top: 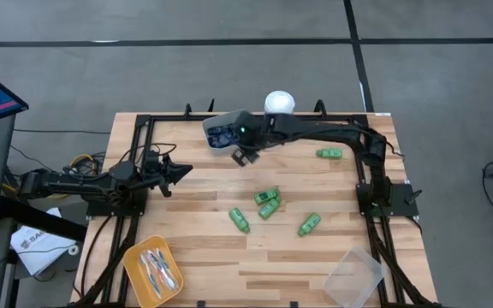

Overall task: Pick & Place Travel size toiletries
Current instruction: Put the dark blue shave cream into the gray bin

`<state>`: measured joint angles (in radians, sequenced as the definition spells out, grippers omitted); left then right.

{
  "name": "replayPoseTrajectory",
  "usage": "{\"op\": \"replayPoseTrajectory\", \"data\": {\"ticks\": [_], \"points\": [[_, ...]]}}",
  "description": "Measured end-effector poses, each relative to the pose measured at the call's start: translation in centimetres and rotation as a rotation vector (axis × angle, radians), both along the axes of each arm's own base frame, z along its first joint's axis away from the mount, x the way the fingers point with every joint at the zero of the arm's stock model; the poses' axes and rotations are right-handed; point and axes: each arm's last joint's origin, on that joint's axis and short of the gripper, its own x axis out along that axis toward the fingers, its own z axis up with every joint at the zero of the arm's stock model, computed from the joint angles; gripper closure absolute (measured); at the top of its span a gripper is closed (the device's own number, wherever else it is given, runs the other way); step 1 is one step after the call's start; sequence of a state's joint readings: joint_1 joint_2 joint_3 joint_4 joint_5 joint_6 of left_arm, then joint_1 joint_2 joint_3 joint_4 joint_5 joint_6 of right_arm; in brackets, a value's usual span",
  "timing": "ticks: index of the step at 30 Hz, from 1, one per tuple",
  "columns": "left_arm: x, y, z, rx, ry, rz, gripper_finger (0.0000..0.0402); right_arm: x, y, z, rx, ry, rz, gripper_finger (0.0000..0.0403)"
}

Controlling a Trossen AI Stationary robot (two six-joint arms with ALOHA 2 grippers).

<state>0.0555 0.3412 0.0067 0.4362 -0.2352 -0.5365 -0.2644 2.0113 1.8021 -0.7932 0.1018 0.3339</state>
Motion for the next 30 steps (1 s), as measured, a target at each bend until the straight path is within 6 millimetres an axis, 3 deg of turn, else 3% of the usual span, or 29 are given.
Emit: {"op": "replayPoseTrajectory", "data": {"ticks": [3, 6, 10, 15, 19, 26, 30], "points": [[0.0, 0.0, 0.0, 0.0, 0.0, 0.0, 0.04, 0.7, -1.6, 2.4, -0.114, -0.101, 0.034, 0.0366], [0.0, 0.0, 0.0, 0.0, 0.0, 0.0, 0.04, 1.0, -3.5, 3.6, -0.225, -0.187, 0.068, 0.0366], [0.0, 0.0, 0.0, 0.0, -0.001, 0.0, 0.04, 0.8, -5.8, 4.3, -0.332, -0.243, 0.085, 0.0366], [0.0, 0.0, 0.0, 0.0, -0.002, 0.0, 0.04, 0.0, -7.9, 4.4, -0.348, -0.244, 0.042, 0.0366], [0.0, 0.0, 0.1, 0.0, -0.008, 0.0, 0.04, -0.3, -8.6, 3.9, -0.35, -0.235, 0.027, 0.0366], [0.0, 0.0, 0.1, 0.001, -0.014, 0.0, 0.04, 0.0, -8.4, 0.5, -0.388, -0.239, 0.072, 0.0362], [0.0, 0.0, 0.2, 0.001, -0.016, -0.001, 0.04, -0.2, -8.7, -0.3, -0.394, -0.243, 0.062, 0.0356]]}}
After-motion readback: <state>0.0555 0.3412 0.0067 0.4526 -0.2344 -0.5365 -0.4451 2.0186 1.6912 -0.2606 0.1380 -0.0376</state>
